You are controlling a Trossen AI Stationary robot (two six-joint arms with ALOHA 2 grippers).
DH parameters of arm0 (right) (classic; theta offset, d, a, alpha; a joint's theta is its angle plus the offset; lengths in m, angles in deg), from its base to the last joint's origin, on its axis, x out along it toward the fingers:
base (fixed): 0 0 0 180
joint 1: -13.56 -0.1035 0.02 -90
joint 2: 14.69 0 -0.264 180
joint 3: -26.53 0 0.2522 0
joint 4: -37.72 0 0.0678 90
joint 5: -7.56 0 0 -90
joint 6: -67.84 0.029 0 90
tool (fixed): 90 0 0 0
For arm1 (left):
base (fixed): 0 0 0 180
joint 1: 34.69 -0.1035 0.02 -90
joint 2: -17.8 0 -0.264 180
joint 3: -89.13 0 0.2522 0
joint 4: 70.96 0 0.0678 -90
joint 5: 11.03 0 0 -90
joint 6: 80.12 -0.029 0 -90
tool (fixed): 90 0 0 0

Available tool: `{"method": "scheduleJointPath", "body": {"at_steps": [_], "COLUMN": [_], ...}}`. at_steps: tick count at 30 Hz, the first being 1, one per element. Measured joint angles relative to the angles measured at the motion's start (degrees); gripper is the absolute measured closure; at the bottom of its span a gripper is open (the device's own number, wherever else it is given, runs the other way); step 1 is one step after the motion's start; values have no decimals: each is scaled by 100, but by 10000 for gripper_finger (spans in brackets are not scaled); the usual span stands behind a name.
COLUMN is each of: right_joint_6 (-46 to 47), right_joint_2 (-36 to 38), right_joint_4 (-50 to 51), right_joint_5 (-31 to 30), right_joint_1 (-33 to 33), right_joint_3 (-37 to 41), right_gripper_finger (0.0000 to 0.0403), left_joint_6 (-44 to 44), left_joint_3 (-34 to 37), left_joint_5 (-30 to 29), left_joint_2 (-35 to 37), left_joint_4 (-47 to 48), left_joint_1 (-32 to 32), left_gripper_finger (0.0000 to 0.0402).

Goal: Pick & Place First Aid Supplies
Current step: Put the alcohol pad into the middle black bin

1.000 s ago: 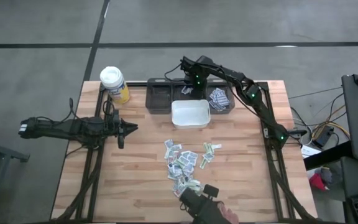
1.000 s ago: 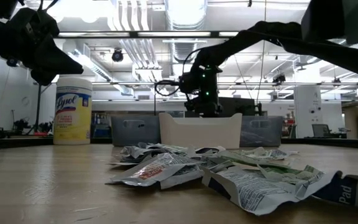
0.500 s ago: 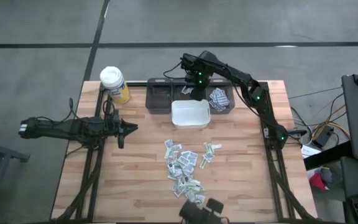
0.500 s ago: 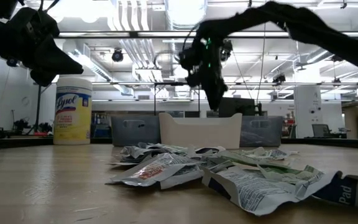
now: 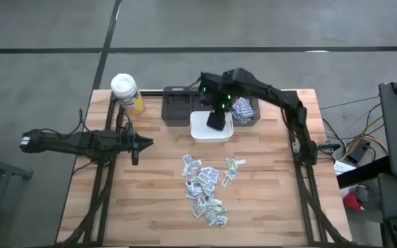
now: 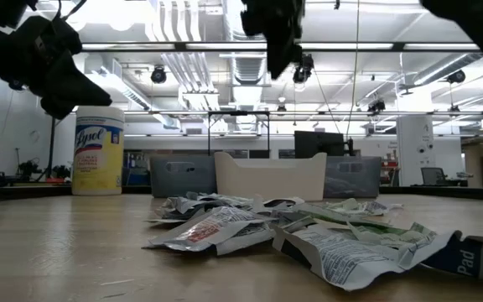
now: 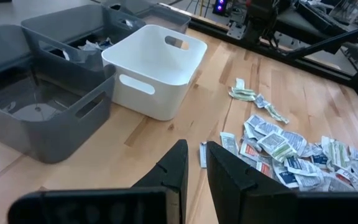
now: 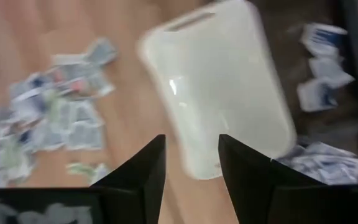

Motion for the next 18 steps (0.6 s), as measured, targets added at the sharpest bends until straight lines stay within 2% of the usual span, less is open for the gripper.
{"method": "scheduleJointPath", "body": {"at_steps": [9,18], "right_joint_6": [161,981], "right_joint_2": [54,117], "right_joint_4": [-1,-2], "right_joint_5": [-86,-120], "right_joint_1": [-1573,-2460], "right_joint_3": [136,1152], "right_gripper_finger": [271,276], "left_joint_6": [-131,-273], "left_joint_3": [0,0], "left_joint_5": [20,20], "left_joint_2": [0,0], "left_joint_4": [28,25], "left_joint_1": [0,0], "left_gripper_finger": [349,349]}}
